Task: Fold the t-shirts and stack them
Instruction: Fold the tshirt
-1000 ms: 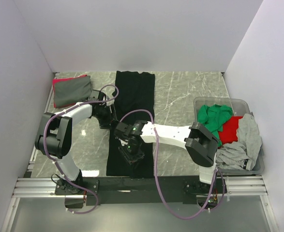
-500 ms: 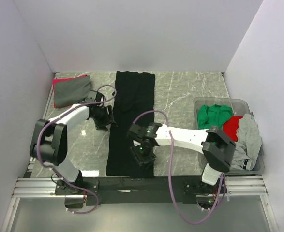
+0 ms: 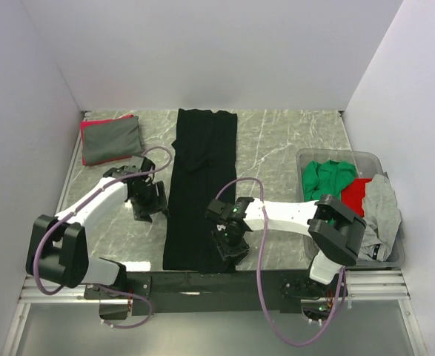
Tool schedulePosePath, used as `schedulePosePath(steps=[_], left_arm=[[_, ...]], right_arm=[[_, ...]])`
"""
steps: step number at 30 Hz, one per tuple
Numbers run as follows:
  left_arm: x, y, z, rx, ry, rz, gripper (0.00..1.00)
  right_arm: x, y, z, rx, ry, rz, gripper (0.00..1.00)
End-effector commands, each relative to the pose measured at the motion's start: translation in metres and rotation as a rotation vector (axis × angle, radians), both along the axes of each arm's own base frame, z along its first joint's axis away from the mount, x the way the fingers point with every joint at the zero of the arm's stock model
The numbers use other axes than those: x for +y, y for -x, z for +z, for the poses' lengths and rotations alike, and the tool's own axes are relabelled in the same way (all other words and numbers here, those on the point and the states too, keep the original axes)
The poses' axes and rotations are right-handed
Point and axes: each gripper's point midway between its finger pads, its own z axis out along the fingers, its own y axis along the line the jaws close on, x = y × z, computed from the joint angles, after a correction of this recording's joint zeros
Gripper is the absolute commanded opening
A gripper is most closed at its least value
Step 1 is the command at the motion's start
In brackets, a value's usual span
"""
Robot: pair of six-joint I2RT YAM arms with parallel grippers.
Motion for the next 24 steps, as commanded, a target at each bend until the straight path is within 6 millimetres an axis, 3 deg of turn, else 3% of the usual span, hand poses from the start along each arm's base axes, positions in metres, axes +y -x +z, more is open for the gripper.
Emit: schedulePosePath(steps=[1,7,13,17,24], left_arm=[[0.001,0.028,0.003,0.059,-0.015,-0.014,0.69],[-0.01,0.065,-0.008,0.16,0.018,-0.06,0.69],[-0.02,0.094,-0.016,0.24,0.076,-0.085,0.69],[-0.012,0.108,-0.021,0.26,0.02,-0.079,0.69],[-0.022,0.135,-0.025,0.306,0.092,-0.073,0.69]], right_arm=[[-0.001,-0.005,-0.006,-0.021,-0.005,-0.019,0.48],[-0.015,0.002,-0.022,0.01,0.044,-0.024,0.48],[-0.021,-0.002,-0.026,0.008,0.048,-0.034,0.36],[-0.026,-0.006,-0.027,0.009,0.06,-0.033,0.24],[-0.029,-0.011,-0.028,0.01,0.065,-0.02,0.19]])
